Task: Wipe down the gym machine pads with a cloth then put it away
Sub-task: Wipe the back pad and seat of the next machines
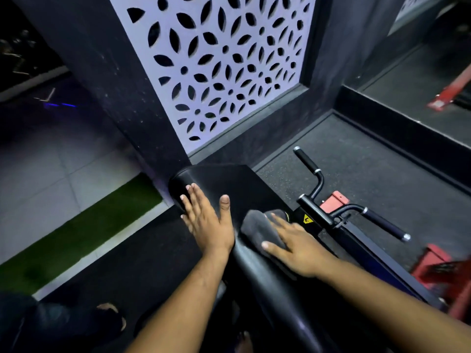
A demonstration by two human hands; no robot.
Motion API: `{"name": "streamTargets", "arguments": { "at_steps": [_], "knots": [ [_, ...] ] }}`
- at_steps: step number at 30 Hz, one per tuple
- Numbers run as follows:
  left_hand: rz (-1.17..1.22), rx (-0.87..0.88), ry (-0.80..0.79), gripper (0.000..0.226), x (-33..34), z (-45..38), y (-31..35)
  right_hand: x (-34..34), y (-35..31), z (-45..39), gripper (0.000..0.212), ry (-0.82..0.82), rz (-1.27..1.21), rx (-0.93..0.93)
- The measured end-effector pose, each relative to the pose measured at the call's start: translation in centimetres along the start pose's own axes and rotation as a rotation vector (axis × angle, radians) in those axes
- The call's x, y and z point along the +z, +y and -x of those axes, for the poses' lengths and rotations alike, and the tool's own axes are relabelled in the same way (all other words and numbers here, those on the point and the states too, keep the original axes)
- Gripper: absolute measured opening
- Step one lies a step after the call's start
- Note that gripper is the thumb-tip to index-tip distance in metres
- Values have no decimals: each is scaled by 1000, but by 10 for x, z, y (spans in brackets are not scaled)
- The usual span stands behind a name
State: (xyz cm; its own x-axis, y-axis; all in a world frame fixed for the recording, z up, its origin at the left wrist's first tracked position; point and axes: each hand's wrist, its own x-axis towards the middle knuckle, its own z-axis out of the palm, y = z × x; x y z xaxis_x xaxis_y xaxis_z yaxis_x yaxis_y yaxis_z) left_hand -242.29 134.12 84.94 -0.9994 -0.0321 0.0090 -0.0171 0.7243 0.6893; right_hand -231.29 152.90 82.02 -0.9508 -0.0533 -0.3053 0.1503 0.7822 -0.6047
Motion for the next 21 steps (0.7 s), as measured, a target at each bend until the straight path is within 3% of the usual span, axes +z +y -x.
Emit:
{"name": "streamTargets", "arguments": {
  "at_steps": [8, 12, 17, 21],
  "knots": [
    [69, 27, 55, 112, 0, 8, -1, -8, -57, -84, 70, 104, -66, 103],
    [-12, 130, 28, 106, 0, 35, -1, 1, -31, -12, 71, 128, -7, -15],
    [2, 131, -94, 105, 11, 127, 6, 16, 34, 113, 69, 68, -67, -91],
    [-88, 98, -61, 110, 19, 146, 9, 19, 12, 72, 68, 115, -32, 3]
  ]
}}
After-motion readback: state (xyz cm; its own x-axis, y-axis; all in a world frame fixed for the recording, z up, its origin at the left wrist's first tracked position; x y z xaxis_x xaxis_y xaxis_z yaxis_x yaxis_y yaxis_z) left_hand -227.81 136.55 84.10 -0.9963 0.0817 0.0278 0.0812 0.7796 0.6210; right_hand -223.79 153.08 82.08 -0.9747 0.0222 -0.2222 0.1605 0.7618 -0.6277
